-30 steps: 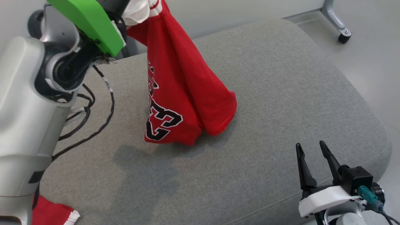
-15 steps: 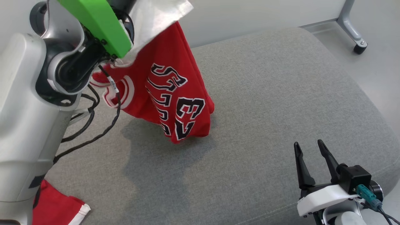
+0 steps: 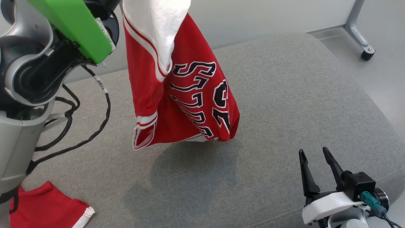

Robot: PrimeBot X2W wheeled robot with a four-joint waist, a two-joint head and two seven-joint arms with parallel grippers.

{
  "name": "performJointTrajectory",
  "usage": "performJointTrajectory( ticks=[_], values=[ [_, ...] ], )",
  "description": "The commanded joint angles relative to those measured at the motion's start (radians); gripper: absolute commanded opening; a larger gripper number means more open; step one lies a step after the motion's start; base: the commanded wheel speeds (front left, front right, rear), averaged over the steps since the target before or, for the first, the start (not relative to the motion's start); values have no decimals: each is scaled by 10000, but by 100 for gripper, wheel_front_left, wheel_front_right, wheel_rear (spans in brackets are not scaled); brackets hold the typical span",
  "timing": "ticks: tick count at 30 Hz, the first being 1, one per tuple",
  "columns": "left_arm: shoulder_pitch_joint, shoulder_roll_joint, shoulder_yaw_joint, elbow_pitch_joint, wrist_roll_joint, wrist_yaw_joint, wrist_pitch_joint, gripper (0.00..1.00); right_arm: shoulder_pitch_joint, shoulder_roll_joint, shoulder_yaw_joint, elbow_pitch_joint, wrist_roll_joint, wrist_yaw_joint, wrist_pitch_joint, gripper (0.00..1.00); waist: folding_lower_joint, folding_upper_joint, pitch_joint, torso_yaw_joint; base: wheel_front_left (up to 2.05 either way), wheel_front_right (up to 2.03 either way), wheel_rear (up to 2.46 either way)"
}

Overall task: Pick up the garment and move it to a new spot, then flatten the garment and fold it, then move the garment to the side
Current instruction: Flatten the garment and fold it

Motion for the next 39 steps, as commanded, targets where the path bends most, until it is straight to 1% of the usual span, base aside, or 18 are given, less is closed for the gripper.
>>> performJointTrajectory(
  ticks=[1,5,10,13,15,16,17,19,23,26,32,35,39],
  values=[
    [-48,59,157,-130,-231,111,64,0,38,-11,2,1,-51,-14,-31,100,0,0,-34,14,0,0,0],
    [148,97,285,-287,-418,281,157,0,71,-11,-1,-9,-70,-12,-31,100,0,0,-41,68,0,0,0],
    [656,-54,-17,120,-430,345,144,0,30,-12,98,25,-10,-14,-31,100,0,0,12,118,0,0,0],
    [835,-148,-177,491,-316,297,50,0,-56,-11,164,28,25,-12,-31,100,0,0,87,102,0,0,0],
    [914,-225,-374,947,-151,166,-36,0,-202,-10,263,13,76,-12,-31,100,0,0,226,36,0,0,0],
    [923,-313,-447,1200,-98,124,-94,0,-259,-10,330,13,108,-14,-31,100,0,0,307,-22,0,0,0],
    [796,-617,-561,1759,-34,74,-214,0,-381,-10,462,-2,141,-14,-31,100,0,0,494,-175,0,0,0],
    [533,-923,-699,2244,62,51,-307,0,-561,-15,581,-17,207,-12,-31,100,0,0,737,-384,0,0,0],
    [125,-1516,-1246,3322,566,-216,-583,0,-783,-12,615,-66,430,-12,-31,100,0,0,1196,-766,0,0,0],
    [-148,-1948,-1415,4187,741,-483,-966,0,-924,-10,656,-92,683,-14,-31,100,0,0,1544,-1109,0,0,0],
    [-438,-2369,-1468,5646,964,-1130,-1693,0,-1133,-9,761,-161,1070,-12,-31,100,0,0,2198,-1831,0,0,0],
    [-542,-2765,-1467,6249,953,-1352,-2102,0,-1199,-6,713,-214,1194,-12,-31,100,0,0,2478,-1979,0,0,0],
    [-740,-3213,-1690,7053,1253,-1552,-2526,0,-1325,-9,716,-250,1316,-12,-31,100,0,0,2775,-2044,0,0,0]
  ],
)
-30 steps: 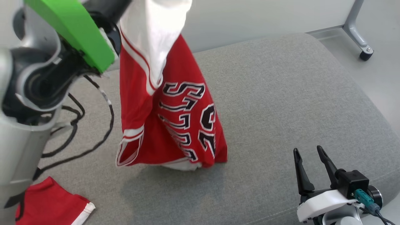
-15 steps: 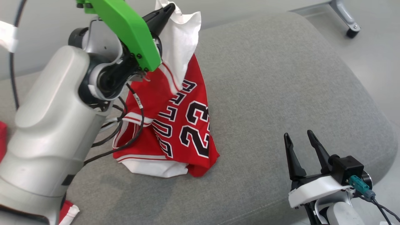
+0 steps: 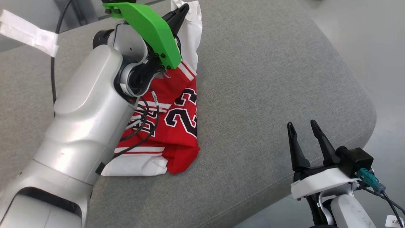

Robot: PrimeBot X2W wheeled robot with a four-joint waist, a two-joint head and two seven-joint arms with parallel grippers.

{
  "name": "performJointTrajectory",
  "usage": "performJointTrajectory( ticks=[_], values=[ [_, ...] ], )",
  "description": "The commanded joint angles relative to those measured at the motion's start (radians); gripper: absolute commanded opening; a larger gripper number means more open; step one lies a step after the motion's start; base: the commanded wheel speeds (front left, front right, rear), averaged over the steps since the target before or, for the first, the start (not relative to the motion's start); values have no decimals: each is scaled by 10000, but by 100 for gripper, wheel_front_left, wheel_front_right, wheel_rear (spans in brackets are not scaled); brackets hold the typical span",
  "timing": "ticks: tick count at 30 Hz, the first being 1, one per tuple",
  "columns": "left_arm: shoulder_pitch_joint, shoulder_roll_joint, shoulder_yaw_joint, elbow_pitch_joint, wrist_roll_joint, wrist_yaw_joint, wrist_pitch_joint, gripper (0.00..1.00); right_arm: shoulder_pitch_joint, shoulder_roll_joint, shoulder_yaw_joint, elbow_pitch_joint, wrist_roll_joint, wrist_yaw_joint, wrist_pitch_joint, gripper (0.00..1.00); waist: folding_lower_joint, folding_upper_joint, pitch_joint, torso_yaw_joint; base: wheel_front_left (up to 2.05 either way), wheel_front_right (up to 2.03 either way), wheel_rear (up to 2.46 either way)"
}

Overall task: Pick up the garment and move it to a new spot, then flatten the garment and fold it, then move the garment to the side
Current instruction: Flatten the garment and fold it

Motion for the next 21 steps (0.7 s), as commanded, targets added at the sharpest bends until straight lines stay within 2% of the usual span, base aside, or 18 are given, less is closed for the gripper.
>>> performJointTrajectory(
  ticks=[1,2,3,4,5,10,16,17,21],
  values=[
    [-171,-38,19,216,152,-46,-187,0,-147,-7,-14,-32,94,-12,-31,100,0,-1,403,-289,0,0,0],
    [-161,-122,27,430,137,-57,-310,6,-176,-7,-22,-30,120,-10,-31,100,0,-1,432,-286,0,0,0],
    [-123,-191,6,623,140,-94,-395,35,-201,-5,-21,-25,122,-10,-31,100,0,-1,447,-281,0,0,0],
    [-67,-243,-51,773,143,-149,-383,77,-215,-5,-27,-24,131,-10,-31,100,0,-1,447,-265,0,0,0],
    [-11,-264,-90,920,127,-220,-350,100,-219,-8,-55,-31,138,-10,-31,100,0,-1,428,-225,0,0,0],
    [304,122,-152,1040,0,-561,-162,100,-70,-10,-180,34,-29,-12,-31,100,0,-1,121,62,0,0,0],
    [1376,1051,-119,-357,-160,-739,-7,100,284,-11,-311,109,-361,-10,-31,100,0,-1,-561,575,0,0,0],
    [1376,1051,-119,-357,-160,-739,-7,100,284,-11,-311,109,-361,-10,-31,100,0,-1,-561,575,0,0,0],
    [2493,2114,-318,-1946,70,-692,96,100,477,-11,-378,115,-673,-10,-31,100,0,-1,-966,916,0,0,0]
  ],
)
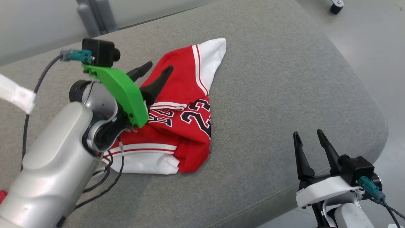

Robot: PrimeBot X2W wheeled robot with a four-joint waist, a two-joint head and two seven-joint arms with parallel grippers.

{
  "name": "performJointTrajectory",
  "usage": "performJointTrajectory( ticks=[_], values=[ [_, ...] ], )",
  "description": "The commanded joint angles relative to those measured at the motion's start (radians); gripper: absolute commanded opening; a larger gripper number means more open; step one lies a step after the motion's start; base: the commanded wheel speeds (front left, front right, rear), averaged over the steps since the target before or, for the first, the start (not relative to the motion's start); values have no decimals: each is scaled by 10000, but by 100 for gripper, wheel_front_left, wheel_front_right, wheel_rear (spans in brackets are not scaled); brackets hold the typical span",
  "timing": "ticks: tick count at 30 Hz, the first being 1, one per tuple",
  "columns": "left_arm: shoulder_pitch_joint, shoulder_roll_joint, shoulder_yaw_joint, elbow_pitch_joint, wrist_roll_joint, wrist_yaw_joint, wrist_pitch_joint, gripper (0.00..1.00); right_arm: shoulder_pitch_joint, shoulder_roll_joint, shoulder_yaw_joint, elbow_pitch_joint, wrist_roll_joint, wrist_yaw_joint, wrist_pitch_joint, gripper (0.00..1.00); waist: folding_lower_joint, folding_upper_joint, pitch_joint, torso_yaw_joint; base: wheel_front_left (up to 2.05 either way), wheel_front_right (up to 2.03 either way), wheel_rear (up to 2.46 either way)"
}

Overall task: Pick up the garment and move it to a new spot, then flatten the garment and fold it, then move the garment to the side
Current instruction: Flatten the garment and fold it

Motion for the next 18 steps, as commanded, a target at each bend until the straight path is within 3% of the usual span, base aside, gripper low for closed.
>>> performJointTrajectory(
  ticks=[1,4,8,11,18],
  values=[
    [495,340,-73,-428,168,-32,-27,100,114,-15,-19,-4,-145,-10,-31,100,0,-1,-523,528,0,0,0],
    [1524,812,-87,-1375,178,297,-317,100,203,-20,-9,-17,-354,-10,-31,100,0,-1,-695,752,0,0,0],
    [2502,1030,-243,-1832,853,729,-1262,100,270,-18,76,26,-691,-12,-31,100,0,-1,-750,1030,0,0,0],
    [2971,797,-365,-1509,834,768,-1673,100,292,-18,65,6,-870,-12,-31,100,0,-1,-675,1238,0,0,0],
    [2654,429,-255,184,815,344,-2269,100,172,-105,178,-9,-1136,-10,-31,100,0,-1,-345,1418,0,0,0]
  ],
)
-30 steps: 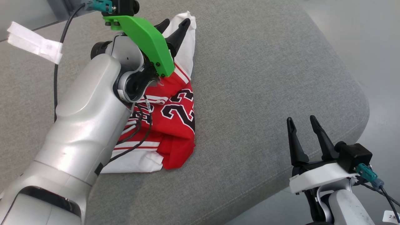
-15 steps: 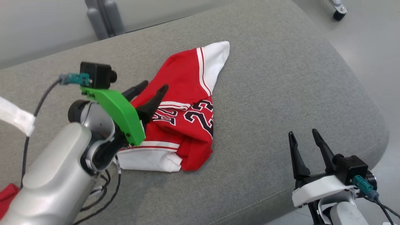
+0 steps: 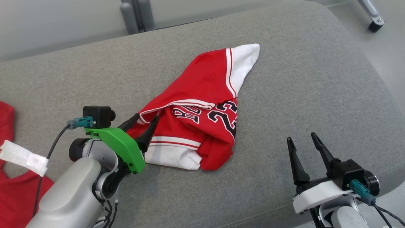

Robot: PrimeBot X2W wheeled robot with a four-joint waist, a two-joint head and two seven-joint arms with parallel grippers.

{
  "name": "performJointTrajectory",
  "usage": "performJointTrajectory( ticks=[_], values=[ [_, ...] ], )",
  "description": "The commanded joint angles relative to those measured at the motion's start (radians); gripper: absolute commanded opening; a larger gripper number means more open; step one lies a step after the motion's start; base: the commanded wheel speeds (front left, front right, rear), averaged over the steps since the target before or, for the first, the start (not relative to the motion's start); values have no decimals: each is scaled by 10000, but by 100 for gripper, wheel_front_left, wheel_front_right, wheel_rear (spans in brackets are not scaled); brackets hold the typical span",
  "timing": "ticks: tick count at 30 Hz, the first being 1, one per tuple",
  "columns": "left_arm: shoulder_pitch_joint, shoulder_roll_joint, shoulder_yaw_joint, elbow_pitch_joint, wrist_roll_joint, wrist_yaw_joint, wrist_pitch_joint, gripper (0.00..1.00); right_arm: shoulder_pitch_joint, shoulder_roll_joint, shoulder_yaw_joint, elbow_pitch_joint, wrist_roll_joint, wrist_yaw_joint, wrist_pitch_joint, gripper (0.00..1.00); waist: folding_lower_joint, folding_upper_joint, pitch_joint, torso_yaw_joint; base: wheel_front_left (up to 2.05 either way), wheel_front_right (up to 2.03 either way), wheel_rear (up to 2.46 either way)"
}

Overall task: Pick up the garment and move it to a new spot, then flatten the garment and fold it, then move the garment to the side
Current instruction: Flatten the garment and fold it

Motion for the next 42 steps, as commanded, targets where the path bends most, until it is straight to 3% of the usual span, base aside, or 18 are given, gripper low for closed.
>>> performJointTrajectory(
  ticks=[1,11,22,24,25,33,42],
  values=[
    [-284,-18,65,378,34,-107,-143,100,-22,-77,36,-30,-127,-14,-31,100,0,0,148,32,0,0,0],
    [-815,-77,-97,2712,-116,-713,-114,100,11,-117,142,-89,-169,-14,-31,100,0,0,468,-121,0,0,0],
    [-1185,-114,-484,3113,-439,-935,96,100,-76,-39,168,-74,-138,-14,-31,100,0,0,710,-100,0,0,0],
    [-1253,-210,-575,2839,-675,-944,221,13,-105,-21,190,-46,-109,-14,-31,100,0,0,706,-93,0,0,0],
    [-1276,-247,-618,2587,-882,-946,313,0,-113,-16,199,-30,-88,-12,-31,100,0,0,698,-88,0,0,0],
    [-1308,194,368,578,-2907,-932,452,0,120,18,116,35,27,-14,-31,100,0,0,422,67,0,0,0],
    [-731,1919,2172,1066,-3951,707,118,0,-4,30,275,105,220,-14,-31,100,0,0,273,276,0,0,0]
  ],
)
